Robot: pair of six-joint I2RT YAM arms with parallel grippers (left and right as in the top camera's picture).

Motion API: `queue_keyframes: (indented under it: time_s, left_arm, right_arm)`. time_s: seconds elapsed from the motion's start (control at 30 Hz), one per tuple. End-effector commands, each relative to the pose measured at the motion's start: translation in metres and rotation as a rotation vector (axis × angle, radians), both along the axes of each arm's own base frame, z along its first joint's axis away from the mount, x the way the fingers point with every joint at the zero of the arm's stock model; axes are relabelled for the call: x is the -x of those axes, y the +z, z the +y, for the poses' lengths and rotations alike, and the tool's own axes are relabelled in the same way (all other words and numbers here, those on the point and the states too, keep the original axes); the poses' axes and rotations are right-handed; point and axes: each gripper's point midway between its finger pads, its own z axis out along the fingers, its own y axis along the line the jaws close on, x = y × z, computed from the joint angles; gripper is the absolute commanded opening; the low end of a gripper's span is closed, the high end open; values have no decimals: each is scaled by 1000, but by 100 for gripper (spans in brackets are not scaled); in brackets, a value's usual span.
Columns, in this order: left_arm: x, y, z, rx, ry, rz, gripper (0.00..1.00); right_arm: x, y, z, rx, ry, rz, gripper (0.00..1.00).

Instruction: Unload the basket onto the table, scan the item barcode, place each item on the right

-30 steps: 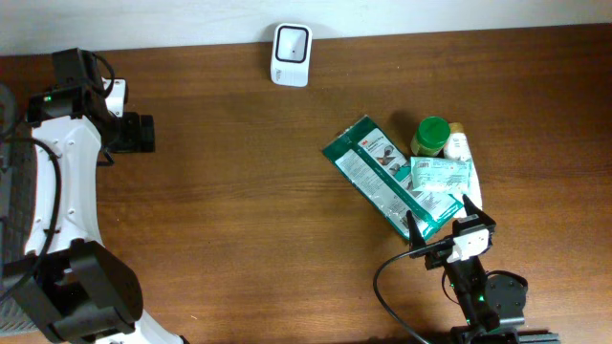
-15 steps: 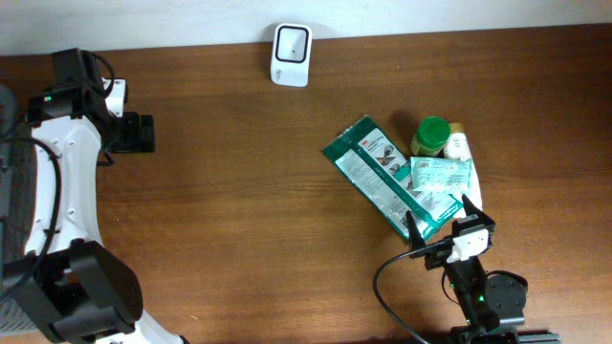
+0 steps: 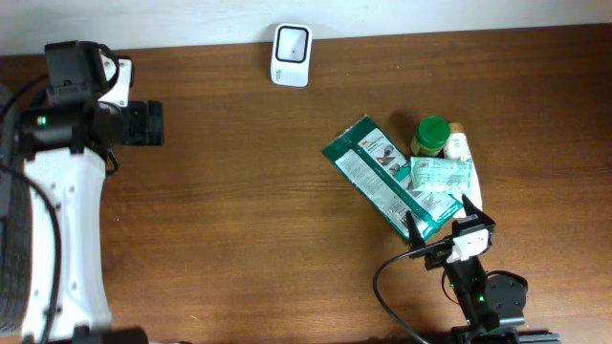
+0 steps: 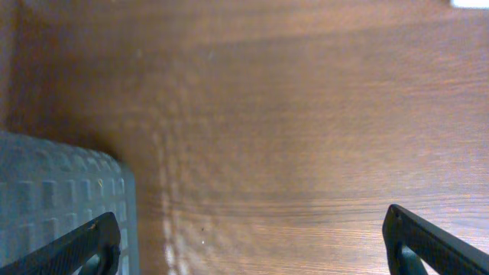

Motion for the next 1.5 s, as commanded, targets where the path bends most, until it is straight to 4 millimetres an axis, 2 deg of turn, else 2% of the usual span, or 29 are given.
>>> queue_keyframes:
  time_s: [0.0,0.07,0.17,0.27,0.4,0.43,0.5,0.63,0.77,0.9,1.47]
  left_arm:
    - [18,32,-15,-12,-44,-76,99]
    - [26,38,-20,1,-61,-124,99]
    - [22,42,-29,24,-98,-294,99]
    - [34,32,-43,48,-161,-526,99]
    - [76,9,-47,22,-180,-761,99]
    - [96,-2,-47,12,-183,-829,99]
    - [118,-25,-48,5,-183,-872,99]
    - [143,-59,-47,-62,-198,-937,99]
    - [149,-85,-45,-134,-223,-949,99]
    - [154,-113,-43,-133,-220,-851,99]
    - [154,-113,-43,-133,-221,-850,99]
  right_arm:
    - [1,-1,5,-8,27,1,98]
    - [1,-1,5,-8,27,1,98]
    - [1,-1,5,-8,26,1,98]
    - [1,-1,5,-8,27,1,98]
    - [1,-1,5,-8,27,1,98]
    - [1,-1,5,-8,27,1,98]
    - [1,-1,5,-8,27,1,98]
    - [1,-1,5,-8,27,1,98]
    - [1,-1,5,-8,27,1,98]
    - [1,-1,5,-8,27,1,98]
    - [1,-1,5,-8,27,1,98]
